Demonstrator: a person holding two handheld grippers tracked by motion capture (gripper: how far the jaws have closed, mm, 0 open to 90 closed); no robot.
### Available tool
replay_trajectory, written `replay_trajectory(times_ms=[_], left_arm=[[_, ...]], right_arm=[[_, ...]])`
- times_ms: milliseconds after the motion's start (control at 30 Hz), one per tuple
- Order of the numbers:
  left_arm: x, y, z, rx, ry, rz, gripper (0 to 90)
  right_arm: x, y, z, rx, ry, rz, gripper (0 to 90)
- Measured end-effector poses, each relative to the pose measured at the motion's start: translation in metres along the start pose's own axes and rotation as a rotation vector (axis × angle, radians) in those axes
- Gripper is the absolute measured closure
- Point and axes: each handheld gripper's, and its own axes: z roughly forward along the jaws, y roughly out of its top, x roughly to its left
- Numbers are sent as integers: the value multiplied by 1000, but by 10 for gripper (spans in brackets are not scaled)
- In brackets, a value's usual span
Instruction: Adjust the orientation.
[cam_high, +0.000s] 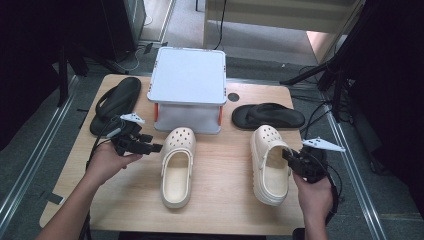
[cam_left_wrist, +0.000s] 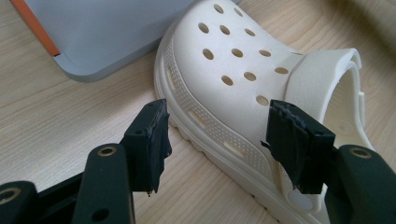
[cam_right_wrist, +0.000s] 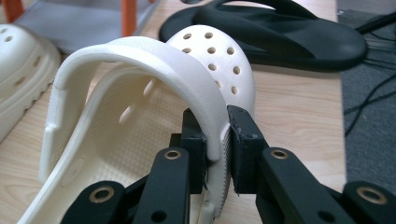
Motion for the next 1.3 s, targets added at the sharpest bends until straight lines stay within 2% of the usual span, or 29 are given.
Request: replay_trajectory(times_ms=[133,267,333,600,633,800,1067,1267,1300], left_arm=[[-1,0,-1,-4,0,-1,400],[-2,-1,-2,1,2,0,399],[-2,-2,-2,2,2,0,399],[-3,-7,-4,0,12,-13,399],[-3,-7,-4,-2,12,-12,399],[-4,-11,-6,-4,16,-20,400],[-4,-14,-6,-8,13,-31,418],[-5,-14,-4,-2,6,-30,448],[-5,-14,-4,-3,5,-30,476]], right_arm=[[10,4,3,5,17,-23,797],[27,11,11,16,61,-64,796],[31,12,14,18,70,-71,796],[60,22,35,37,162,-116,796],[60,22,35,37,162,-116,796],[81,28,50,53,198,-154,795],[103,33,63,69,218,-207,794],[113,32,69,74,204,-239,794],[115,31,71,80,202,-249,794]])
